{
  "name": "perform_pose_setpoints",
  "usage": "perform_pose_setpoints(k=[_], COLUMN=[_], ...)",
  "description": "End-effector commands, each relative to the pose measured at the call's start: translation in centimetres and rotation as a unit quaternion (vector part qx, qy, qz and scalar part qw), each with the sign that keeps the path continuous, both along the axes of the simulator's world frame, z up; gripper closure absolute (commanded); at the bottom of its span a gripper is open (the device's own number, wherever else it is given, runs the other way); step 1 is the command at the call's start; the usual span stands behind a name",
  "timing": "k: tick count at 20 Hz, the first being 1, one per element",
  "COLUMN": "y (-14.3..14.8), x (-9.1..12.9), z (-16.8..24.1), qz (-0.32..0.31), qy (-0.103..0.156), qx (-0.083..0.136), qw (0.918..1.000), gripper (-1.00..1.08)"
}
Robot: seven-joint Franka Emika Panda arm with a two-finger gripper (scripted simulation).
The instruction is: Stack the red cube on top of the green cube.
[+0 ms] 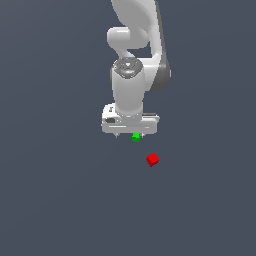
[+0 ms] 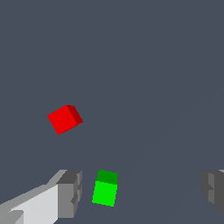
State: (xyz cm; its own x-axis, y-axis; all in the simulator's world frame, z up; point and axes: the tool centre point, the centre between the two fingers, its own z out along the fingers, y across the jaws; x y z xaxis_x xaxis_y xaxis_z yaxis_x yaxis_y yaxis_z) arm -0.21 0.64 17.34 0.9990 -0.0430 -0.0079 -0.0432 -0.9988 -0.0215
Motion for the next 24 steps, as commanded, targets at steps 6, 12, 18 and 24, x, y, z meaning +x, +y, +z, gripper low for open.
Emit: perform_pose_setpoints(k=[6, 12, 18, 24], y=[0.5, 2.6, 6.6, 9.8], x=[0.3, 1.5, 2.9, 3.5], z=[-0.5, -2.6, -6.3, -9.1], qz=[0.013, 0.065, 0.155, 0.226], qy=[0.000, -0.002, -0.004, -0.006], qx=[0.000, -0.002, -0.005, -0.008], qw=[0.9999, 0.9979, 0.9879, 0.9741], gripper=[-0.92, -0.92, -0.92, -0.92])
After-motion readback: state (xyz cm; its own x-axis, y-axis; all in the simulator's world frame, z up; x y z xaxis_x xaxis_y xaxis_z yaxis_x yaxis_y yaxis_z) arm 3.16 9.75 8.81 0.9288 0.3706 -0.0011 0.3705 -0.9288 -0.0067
